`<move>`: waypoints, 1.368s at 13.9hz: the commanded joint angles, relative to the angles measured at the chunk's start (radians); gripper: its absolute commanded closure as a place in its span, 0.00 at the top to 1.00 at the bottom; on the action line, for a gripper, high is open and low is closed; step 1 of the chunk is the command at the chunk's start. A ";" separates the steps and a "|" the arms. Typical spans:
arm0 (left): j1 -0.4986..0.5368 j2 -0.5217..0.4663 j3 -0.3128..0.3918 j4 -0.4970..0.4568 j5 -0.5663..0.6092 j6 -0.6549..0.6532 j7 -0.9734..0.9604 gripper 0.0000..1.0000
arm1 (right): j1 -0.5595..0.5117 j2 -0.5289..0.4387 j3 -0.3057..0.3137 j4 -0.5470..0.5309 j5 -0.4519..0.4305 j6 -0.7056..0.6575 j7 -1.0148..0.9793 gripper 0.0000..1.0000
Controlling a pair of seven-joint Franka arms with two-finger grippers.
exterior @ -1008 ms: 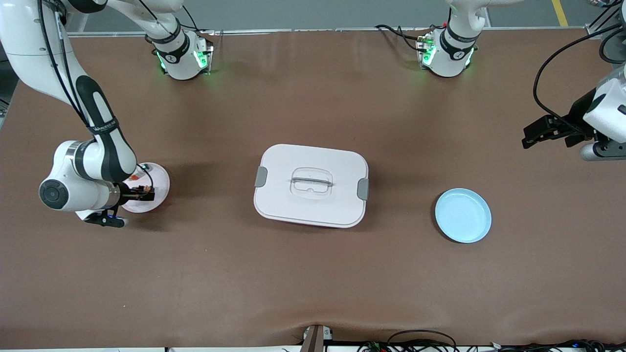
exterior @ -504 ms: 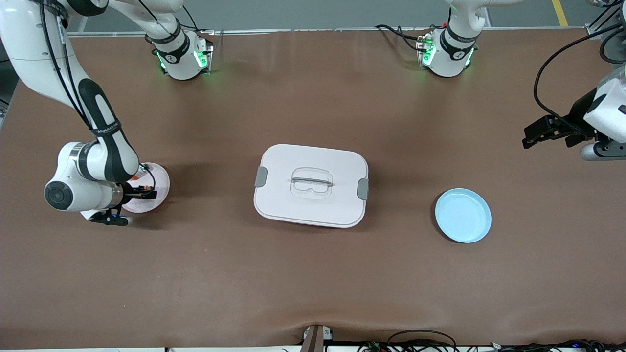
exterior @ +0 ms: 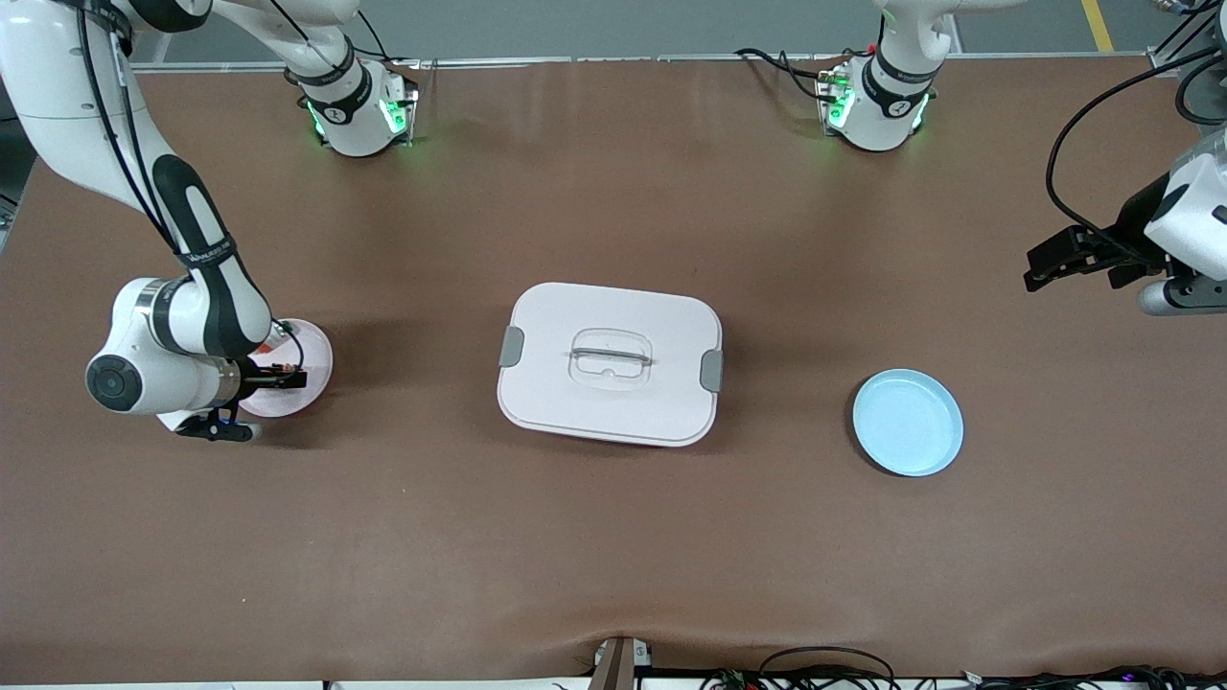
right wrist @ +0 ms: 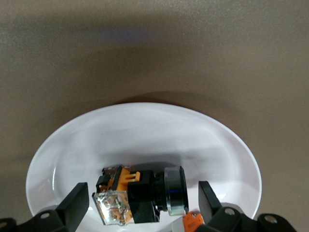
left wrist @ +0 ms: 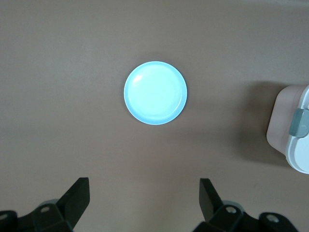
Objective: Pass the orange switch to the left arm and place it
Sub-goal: 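Lower the right gripper and grasp the black-and-orange switch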
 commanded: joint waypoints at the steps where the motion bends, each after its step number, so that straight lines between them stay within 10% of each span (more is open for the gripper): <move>1: -0.003 0.005 -0.001 0.016 0.013 -0.020 0.010 1.00 | -0.024 0.005 0.018 -0.001 -0.011 0.008 -0.013 1.00; 5: -0.003 0.003 -0.001 0.016 0.011 -0.020 0.010 1.00 | -0.024 0.003 0.018 0.002 -0.011 0.001 -0.010 0.87; 7: -0.003 0.003 -0.001 0.016 0.011 -0.020 0.010 1.00 | -0.018 0.002 0.018 0.005 -0.007 -0.005 0.005 0.13; 8: -0.003 0.005 -0.001 0.016 0.011 -0.020 0.010 1.00 | -0.018 0.002 0.018 0.006 -0.005 -0.005 0.007 0.00; 19: -0.006 0.005 -0.001 0.018 0.011 -0.020 0.010 1.00 | 0.017 -0.005 0.026 0.196 0.028 -0.312 0.118 0.00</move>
